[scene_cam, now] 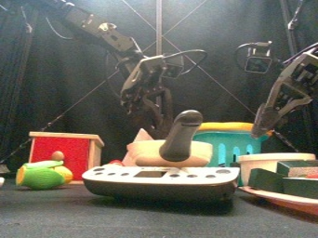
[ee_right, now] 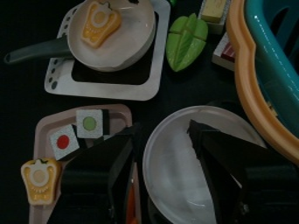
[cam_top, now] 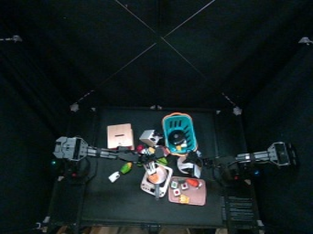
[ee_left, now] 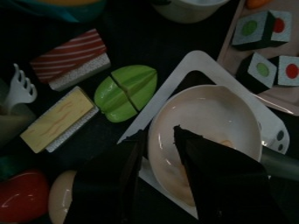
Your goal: Grab carrot
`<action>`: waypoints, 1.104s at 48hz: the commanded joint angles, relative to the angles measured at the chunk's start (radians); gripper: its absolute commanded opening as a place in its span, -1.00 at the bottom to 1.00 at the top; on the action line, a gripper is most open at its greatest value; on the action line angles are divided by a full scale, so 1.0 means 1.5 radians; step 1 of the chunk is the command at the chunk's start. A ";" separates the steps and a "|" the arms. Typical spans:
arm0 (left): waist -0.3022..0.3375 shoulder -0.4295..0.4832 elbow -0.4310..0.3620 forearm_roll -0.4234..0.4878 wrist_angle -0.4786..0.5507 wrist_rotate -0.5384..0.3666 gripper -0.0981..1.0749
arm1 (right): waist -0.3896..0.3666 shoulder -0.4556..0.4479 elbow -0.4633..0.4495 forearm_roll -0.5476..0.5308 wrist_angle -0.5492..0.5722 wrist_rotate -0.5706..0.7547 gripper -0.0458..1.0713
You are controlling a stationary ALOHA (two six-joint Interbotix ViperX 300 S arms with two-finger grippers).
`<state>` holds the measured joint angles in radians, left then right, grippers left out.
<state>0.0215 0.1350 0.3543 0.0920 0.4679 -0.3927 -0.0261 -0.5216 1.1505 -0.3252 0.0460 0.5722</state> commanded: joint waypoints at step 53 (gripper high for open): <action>0.200 -0.345 0.410 0.190 -0.603 0.030 0.44 | 0.045 0.010 -0.142 0.533 0.382 0.037 0.59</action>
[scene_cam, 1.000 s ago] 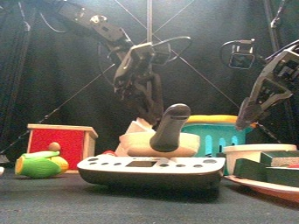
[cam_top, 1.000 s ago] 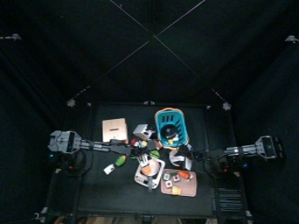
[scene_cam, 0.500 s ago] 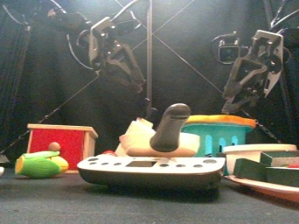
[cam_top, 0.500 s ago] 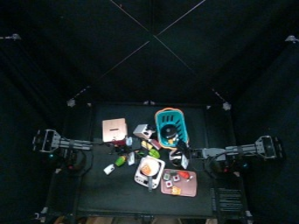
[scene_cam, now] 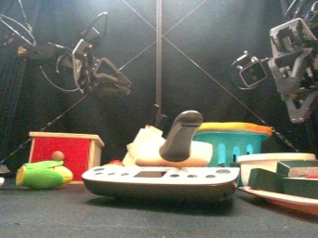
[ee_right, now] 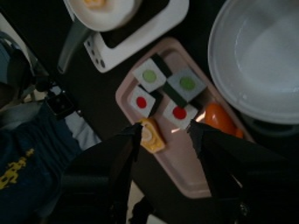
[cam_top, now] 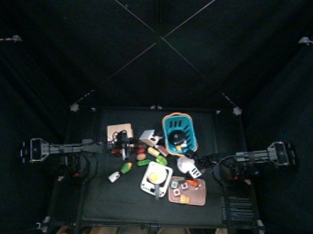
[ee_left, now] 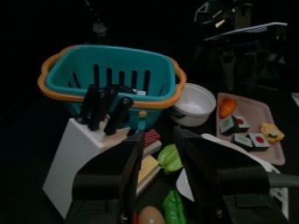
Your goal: Grab carrot
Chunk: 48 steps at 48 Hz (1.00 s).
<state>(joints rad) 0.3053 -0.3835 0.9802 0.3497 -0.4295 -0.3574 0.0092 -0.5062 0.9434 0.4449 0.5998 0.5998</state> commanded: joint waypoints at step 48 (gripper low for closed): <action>0.020 0.000 0.029 0.027 -0.010 0.021 0.44 | 0.402 0.155 0.015 -0.548 0.098 0.782 0.58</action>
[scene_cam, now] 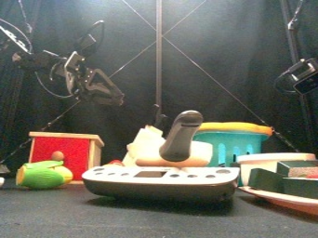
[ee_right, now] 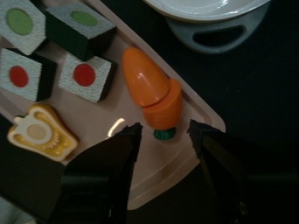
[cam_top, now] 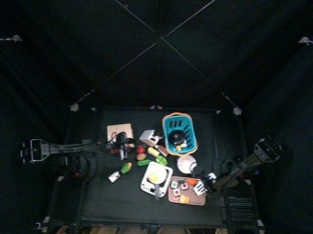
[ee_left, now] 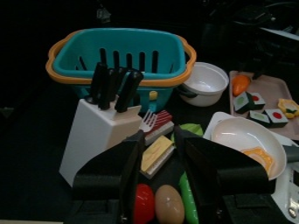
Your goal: Grab carrot
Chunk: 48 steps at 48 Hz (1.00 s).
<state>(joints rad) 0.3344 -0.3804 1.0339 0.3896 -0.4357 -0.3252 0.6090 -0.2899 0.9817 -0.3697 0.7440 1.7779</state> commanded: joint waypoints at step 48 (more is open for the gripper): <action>0.004 0.001 -0.001 0.000 -0.005 0.001 0.44 | 0.006 0.092 -0.031 -0.038 -0.029 -0.005 0.22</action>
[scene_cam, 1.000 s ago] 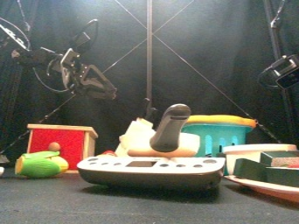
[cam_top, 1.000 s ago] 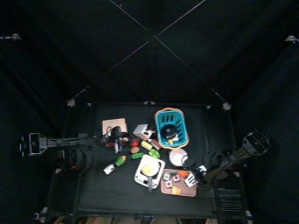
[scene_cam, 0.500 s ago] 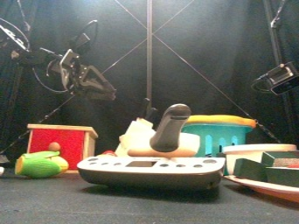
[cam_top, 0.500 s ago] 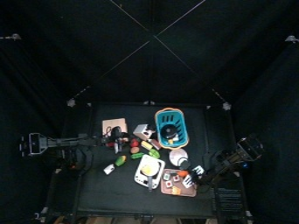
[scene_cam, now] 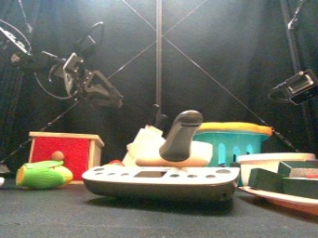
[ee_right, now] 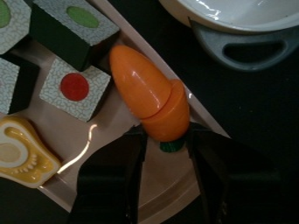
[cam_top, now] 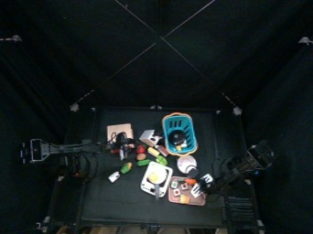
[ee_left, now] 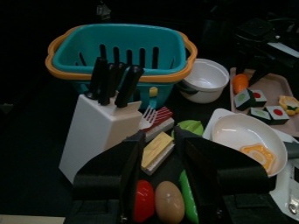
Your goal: Grab carrot
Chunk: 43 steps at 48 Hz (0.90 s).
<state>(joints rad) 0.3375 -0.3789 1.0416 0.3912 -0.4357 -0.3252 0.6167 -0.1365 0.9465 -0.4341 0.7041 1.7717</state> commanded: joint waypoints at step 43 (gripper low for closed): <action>0.002 0.000 -0.003 -0.001 -0.002 0.000 0.44 | 0.000 -0.157 -0.031 -0.009 0.010 0.000 -0.02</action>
<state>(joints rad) 0.3375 -0.3789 1.0477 0.3912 -0.4357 -0.3252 0.6305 -0.3467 0.9327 -0.4188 0.7409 1.7733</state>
